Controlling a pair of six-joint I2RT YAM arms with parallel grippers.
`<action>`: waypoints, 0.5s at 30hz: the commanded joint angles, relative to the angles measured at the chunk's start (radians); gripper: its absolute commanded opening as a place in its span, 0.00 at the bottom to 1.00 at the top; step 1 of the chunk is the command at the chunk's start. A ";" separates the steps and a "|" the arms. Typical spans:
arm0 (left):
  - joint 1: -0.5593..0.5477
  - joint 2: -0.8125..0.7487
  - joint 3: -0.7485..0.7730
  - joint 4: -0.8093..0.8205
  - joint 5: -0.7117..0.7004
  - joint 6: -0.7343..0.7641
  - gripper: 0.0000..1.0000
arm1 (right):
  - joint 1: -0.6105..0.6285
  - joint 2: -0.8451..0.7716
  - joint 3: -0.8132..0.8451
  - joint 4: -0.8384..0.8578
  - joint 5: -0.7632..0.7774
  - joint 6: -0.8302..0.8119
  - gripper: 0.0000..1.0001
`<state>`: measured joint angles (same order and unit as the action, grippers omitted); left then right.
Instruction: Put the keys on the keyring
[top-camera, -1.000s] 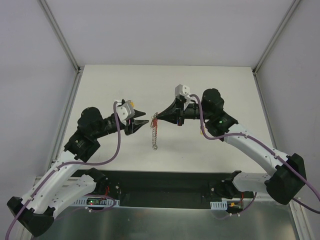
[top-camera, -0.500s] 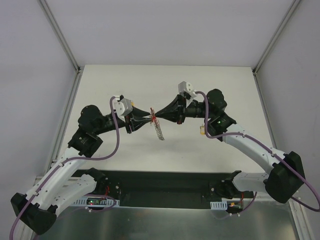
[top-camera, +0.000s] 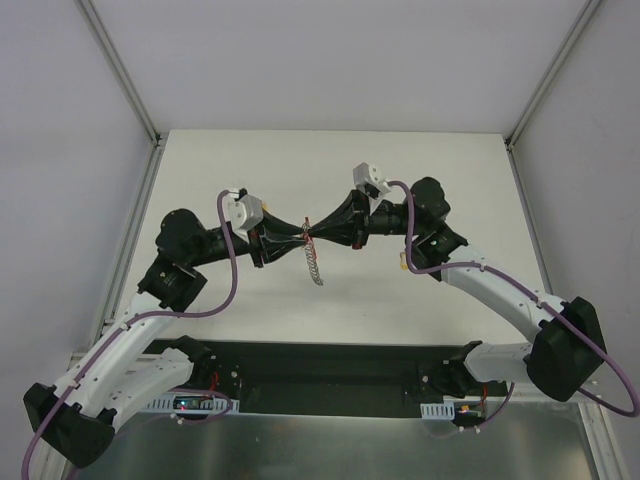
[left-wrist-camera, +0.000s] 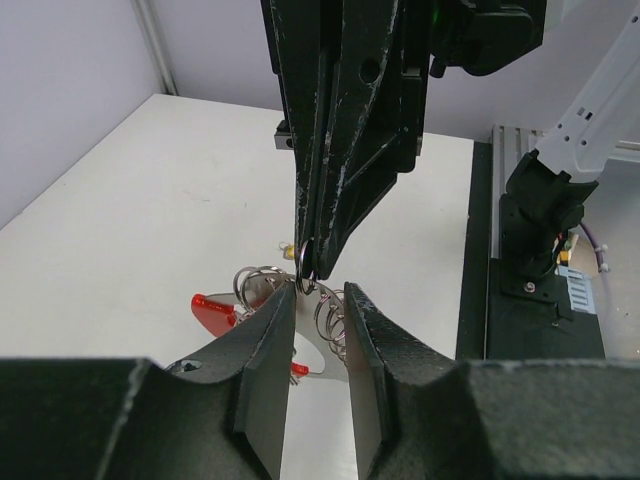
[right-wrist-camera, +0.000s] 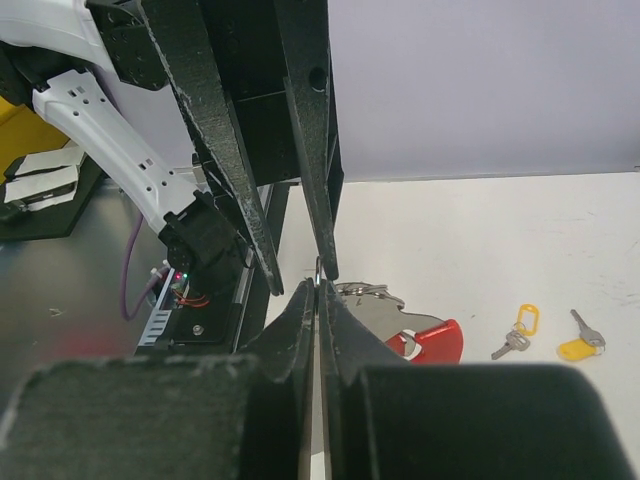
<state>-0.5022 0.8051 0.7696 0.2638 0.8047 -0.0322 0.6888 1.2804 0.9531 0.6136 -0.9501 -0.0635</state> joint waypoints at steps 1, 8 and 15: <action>0.010 0.008 0.000 0.061 0.033 -0.021 0.25 | -0.005 0.000 0.019 0.101 -0.039 0.013 0.01; 0.011 0.020 0.002 0.060 0.033 -0.023 0.19 | -0.005 0.000 0.019 0.112 -0.049 0.019 0.01; 0.011 0.025 0.003 0.054 0.030 -0.020 0.04 | -0.005 0.002 0.015 0.117 -0.059 0.022 0.01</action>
<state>-0.5018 0.8295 0.7696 0.2722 0.8078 -0.0475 0.6888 1.2877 0.9531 0.6178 -0.9691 -0.0502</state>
